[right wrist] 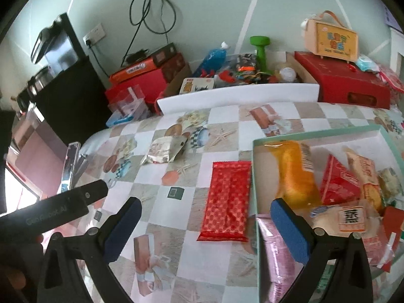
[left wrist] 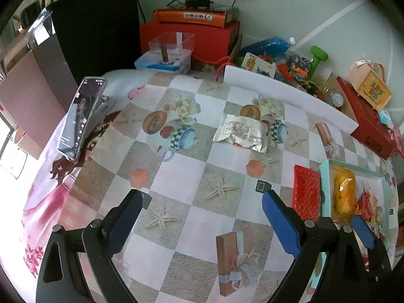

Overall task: Organize snacks
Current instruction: 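Move both grippers back over the red patterned pack and white bag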

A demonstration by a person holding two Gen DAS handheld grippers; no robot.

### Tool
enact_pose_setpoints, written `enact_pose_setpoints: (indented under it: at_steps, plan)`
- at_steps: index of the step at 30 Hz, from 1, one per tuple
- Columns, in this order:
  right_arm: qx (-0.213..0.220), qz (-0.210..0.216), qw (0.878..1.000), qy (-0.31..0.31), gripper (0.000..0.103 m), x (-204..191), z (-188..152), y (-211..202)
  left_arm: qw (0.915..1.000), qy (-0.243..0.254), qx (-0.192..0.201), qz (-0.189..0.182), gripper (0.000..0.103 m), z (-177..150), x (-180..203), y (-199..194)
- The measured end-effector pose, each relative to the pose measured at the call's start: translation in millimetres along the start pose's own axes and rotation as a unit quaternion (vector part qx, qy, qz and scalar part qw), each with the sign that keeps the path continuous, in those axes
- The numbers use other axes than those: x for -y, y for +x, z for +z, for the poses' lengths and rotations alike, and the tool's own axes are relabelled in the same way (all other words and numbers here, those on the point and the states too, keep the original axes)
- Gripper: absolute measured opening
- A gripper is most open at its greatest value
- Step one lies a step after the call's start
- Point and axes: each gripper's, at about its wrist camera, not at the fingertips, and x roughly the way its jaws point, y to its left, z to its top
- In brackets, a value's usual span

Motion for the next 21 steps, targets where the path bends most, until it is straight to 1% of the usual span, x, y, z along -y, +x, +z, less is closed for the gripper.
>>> enact_pose_setpoints:
  at_steps: [2,4,9,11,14,17,21]
  plan:
    - [-0.001,-0.006,1.0,-0.003,0.101,-3.5,-1.1,5.2,1.0,-0.002,-0.009,0.0,0.096,-0.7,-2.5,6.0]
    - [-0.005,-0.008,1.0,-0.001,0.094,-4.2,-2.1,10.6,0.9999,0.0,-0.012,-0.003,0.096,-1.6,-3.8,10.7]
    - [-0.013,-0.008,1.0,0.002,0.09,-4.7,-3.3,19.7,0.9995,-0.004,-0.03,-0.005,0.096,-5.2,-8.9,31.5]
    - [-0.016,-0.001,1.0,0.001,0.09,-5.2,-4.2,22.6,0.9988,-0.007,-0.047,-0.007,0.096,-7.0,-11.2,42.6]
    - [-0.029,-0.004,1.0,0.002,0.09,-5.6,-5.8,29.4,0.9979,-0.013,-0.062,-0.013,0.096,-8.5,-14.4,55.1]
    - [-0.031,-0.012,0.999,-0.005,0.09,-6.1,-8.8,34.7,0.9975,-0.017,-0.066,-0.017,0.096,-7.7,-17.3,60.4]
    - [-0.031,-0.037,0.998,-0.033,0.09,-11.2,-10.9,39.4,0.9973,-0.022,-0.067,-0.02,0.096,-5.3,-21.8,64.7]
